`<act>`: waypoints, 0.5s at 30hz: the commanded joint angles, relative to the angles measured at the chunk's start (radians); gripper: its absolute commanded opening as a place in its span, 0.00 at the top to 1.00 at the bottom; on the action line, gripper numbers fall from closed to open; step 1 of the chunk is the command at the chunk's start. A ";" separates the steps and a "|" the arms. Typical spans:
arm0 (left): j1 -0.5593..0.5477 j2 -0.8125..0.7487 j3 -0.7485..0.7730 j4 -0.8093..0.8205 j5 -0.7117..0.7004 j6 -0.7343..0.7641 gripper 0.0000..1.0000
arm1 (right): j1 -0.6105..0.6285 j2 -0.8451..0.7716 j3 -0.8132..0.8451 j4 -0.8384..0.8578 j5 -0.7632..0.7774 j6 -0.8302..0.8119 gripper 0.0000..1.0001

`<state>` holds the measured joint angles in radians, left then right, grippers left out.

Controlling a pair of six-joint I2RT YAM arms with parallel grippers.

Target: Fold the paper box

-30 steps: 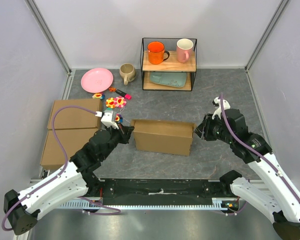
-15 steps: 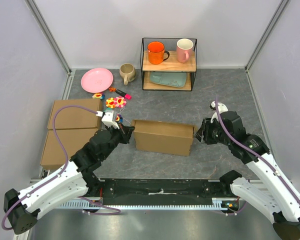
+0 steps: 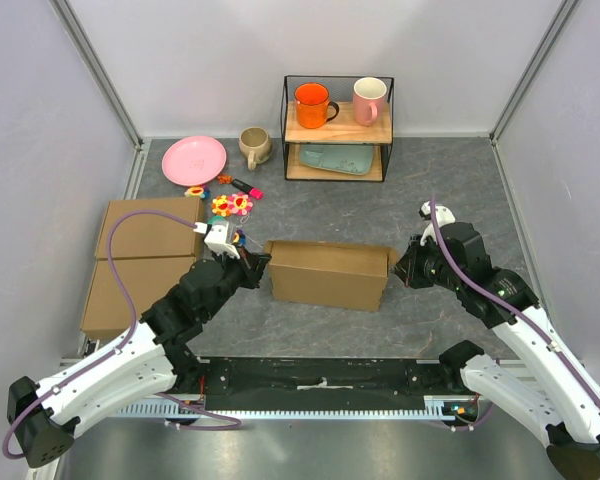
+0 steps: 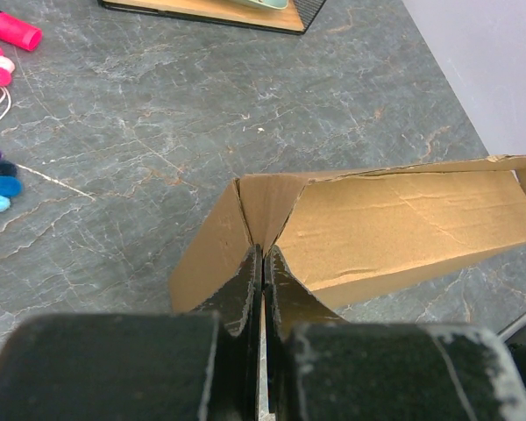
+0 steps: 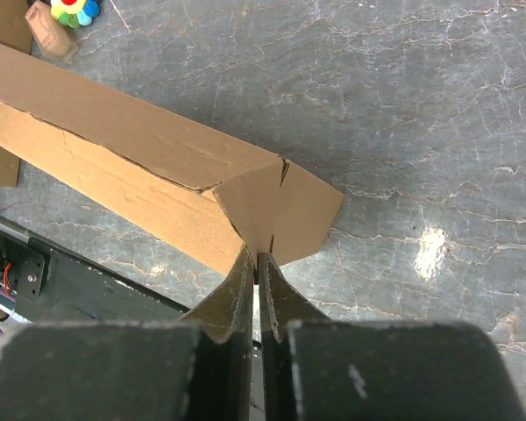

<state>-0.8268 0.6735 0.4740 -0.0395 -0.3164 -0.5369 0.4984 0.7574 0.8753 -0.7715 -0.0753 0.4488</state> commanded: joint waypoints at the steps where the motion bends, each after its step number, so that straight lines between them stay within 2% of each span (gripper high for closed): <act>1: -0.001 0.023 -0.008 -0.135 -0.041 0.021 0.98 | -0.001 0.000 0.036 0.035 0.009 0.030 0.96; 3: -0.003 0.024 -0.006 -0.135 -0.046 0.022 0.98 | -0.001 0.003 0.044 0.035 0.006 0.039 1.00; 15: -0.021 0.029 -0.014 -0.134 -0.079 0.049 0.98 | -0.001 -0.010 0.060 0.074 -0.032 0.171 1.00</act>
<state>-0.8391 0.6788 0.4759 -0.0387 -0.3435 -0.5320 0.4984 0.7620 0.8833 -0.7635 -0.0978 0.5396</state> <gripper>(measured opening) 0.025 0.010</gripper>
